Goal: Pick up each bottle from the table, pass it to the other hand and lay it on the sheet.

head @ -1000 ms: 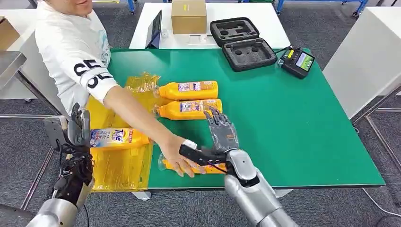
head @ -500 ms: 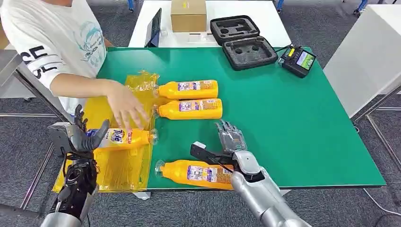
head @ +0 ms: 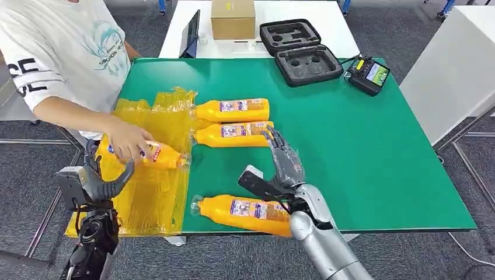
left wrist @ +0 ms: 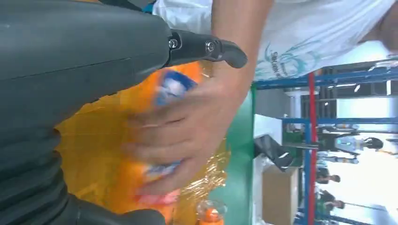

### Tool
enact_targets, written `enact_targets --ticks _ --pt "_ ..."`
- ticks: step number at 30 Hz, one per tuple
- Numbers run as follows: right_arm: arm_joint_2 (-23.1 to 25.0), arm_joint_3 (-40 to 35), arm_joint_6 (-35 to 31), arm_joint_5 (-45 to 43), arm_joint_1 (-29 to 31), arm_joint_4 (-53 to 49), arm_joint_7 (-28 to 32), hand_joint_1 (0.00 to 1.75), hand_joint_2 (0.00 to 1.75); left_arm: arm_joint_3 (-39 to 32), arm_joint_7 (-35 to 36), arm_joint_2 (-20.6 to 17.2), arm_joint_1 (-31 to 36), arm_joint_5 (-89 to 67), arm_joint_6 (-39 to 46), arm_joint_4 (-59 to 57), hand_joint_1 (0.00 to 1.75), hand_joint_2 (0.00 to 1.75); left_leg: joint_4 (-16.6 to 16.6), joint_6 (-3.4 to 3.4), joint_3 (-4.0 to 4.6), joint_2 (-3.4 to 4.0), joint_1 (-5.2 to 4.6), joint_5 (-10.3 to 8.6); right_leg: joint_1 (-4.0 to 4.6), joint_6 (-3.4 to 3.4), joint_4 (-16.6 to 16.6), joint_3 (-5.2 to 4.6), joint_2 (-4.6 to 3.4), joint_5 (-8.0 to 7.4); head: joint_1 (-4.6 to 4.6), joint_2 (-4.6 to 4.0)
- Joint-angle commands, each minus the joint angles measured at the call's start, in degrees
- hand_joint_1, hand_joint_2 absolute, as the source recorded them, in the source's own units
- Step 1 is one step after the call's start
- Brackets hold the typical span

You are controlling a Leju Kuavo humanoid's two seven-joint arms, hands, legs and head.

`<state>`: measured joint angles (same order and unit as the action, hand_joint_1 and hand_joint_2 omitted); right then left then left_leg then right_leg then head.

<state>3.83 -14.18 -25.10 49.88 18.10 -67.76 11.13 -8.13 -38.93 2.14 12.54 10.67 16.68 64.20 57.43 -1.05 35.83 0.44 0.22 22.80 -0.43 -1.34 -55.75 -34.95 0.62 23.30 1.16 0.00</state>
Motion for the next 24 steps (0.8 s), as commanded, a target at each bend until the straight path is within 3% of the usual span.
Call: enact_targets --ticks 1,4,5,7,11,12,14,24 --pt "1.13 1.36 -7.17 2.47 -0.03 -5.53 1.6 0.0 1.75 -5.33 -1.07 5.58 -2.86 -0.88 0.9 9.7 0.0 1.75 0.05 0.02 -0.08 0.03 0.03 0.12 0.03 0.01 -0.01 0.09 -0.09 0.08 0.0 0.0" --pt "0.79 0.89 -7.23 3.94 1.18 -3.92 0.71 0.0 1.75 -6.45 -1.07 6.36 -4.03 -1.63 0.07 11.36 0.0 1.75 0.04 0.05 -0.28 0.04 0.03 0.21 0.02 0.02 -0.01 0.26 -0.13 0.16 0.0 0.0" --pt "0.75 0.31 -4.24 1.9 1.2 -3.95 0.7 0.0 1.75 -6.65 -1.07 6.23 -4.22 -0.05 -0.59 10.43 0.0 1.75 0.02 0.04 -0.2 0.04 0.0 0.15 -0.01 0.02 -0.01 0.18 -0.11 0.11 0.0 0.0" --pt "0.4 -1.13 8.42 -7.22 1.13 -3.9 1.11 0.0 1.75 -6.63 -1.07 5.54 -5.33 -0.3 0.51 11.4 0.0 1.75 0.0 0.05 -0.23 0.07 0.0 0.14 -0.01 0.03 0.01 0.21 -0.14 0.1 0.0 0.0" --pt "0.42 -1.62 10.37 -8.51 0.83 -3.65 1.15 0.0 1.75 -6.9 -1.07 5.19 -5.81 0.2 0.02 11.63 0.0 1.75 0.0 0.07 -0.35 0.11 0.04 0.21 0.02 0.06 0.01 0.33 -0.22 0.14 0.0 0.0" --pt "-0.36 -2.55 16.62 -12.76 0.81 -3.36 1.54 0.0 1.75 -6.69 -1.07 4.93 -5.77 1.12 -0.3 10.92 0.0 1.75 -0.02 0.06 -0.19 0.07 0.04 0.13 0.02 0.04 0.02 0.17 -0.15 0.07 0.02 0.0" --pt "-2.26 -4.28 21.01 -14.17 0.28 -3.68 1.66 0.0 1.75 -6.91 -1.07 4.62 -6.82 1.08 0.26 12.63 0.0 1.75 -0.04 0.04 -0.11 -0.01 0.03 0.07 0.01 0.02 0.03 0.1 -0.04 0.06 0.0 0.0" --pt "-7.43 -9.88 25.39 -15.61 -0.28 -10.37 2.22 0.0 1.75 -8.54 -1.07 4.87 -9.98 1.73 -0.02 17.46 0.0 1.75 0.03 0.03 -0.09 0.0 0.03 0.13 0.02 0.01 0.0 0.12 -0.06 0.1 0.0 0.0"
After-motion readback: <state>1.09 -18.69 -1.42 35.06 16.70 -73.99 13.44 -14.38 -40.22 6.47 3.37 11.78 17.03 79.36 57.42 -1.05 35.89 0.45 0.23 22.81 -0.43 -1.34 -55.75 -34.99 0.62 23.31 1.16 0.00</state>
